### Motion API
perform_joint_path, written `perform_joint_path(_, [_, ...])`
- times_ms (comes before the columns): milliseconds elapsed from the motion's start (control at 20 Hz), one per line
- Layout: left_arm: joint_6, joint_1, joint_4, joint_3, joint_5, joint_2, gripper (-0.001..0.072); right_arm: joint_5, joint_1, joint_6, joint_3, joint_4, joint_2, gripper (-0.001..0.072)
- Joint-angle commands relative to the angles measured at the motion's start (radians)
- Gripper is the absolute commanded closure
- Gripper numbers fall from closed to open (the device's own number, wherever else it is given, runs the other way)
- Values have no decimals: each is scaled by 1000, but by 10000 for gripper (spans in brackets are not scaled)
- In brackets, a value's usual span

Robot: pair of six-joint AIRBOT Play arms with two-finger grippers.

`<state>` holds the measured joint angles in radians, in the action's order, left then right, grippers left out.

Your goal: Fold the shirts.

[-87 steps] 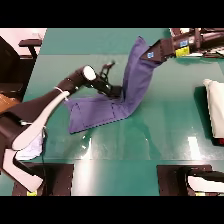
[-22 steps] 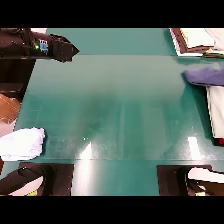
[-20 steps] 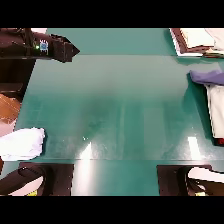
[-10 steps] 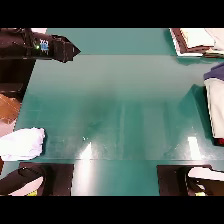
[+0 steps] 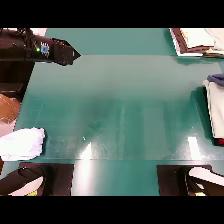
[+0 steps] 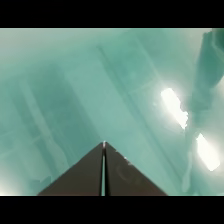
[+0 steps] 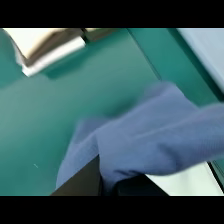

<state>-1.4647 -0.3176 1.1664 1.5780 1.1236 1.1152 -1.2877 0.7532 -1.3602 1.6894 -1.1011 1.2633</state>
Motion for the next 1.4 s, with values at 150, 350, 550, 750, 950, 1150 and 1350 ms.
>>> perform_joint_path(150, [24,-1,0,0,22,1,682,-42,153,-5,-480,-261,-241,682])
perform_joint_path(350, [33,-1,1,0,26,1,682,-28,225,-5,-691,-359,-330,162])
perform_joint_path(550, [33,-1,0,0,25,1,682,-20,248,-10,-644,-269,-336,49])
perform_joint_path(750, [32,-1,0,0,14,1,682,0,56,-10,-529,37,-336,51])
perform_joint_path(950, [32,0,3,0,10,1,682,28,-319,-10,-483,140,-336,54])
perform_joint_path(1150, [32,-1,6,0,10,0,682,111,-678,-9,-483,131,-319,262])
perform_joint_path(1350, [32,-1,4,0,10,0,682,165,-905,-9,-483,131,-277,697])
